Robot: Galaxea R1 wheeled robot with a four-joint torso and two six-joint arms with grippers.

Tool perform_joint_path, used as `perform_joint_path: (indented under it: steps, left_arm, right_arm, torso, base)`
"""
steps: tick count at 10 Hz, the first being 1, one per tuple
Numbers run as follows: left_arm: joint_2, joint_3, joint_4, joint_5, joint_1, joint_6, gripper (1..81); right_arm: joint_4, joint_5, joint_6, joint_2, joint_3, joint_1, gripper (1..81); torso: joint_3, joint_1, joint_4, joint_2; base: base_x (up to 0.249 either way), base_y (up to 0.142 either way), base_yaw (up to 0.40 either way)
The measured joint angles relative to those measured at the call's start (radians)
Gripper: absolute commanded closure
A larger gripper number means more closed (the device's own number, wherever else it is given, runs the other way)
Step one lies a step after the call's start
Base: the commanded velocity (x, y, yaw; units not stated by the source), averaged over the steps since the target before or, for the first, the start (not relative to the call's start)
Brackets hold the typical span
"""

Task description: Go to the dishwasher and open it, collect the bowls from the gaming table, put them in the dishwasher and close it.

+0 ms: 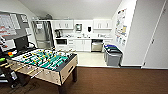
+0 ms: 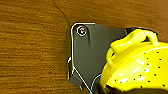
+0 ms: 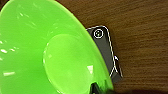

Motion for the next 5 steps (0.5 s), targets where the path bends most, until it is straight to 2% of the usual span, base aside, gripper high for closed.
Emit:
perform_joint_path:
  steps: [2, 5]
  left_arm:
    - [0.000, 0.000, 0.000, 0.000, 0.003, 0.000, 81.1]
    - [-0.002, -0.002, 0.000, 0.001, 0.002, 0.000, 81.1]
  right_arm:
    - [0.000, -0.001, 0.000, 0.000, 0.000, -0.003, 81.1]
    - [0.000, -0.001, 0.000, 0.006, 0.001, -0.003, 81.1]
  torso:
    - [0.000, 0.000, 0.000, 0.000]
    - [0.000, 0.000, 0.000, 0.000]
  base:
    - [0.195, 0.000, 0.000]
    - [0.196, -0.064, 0.000]
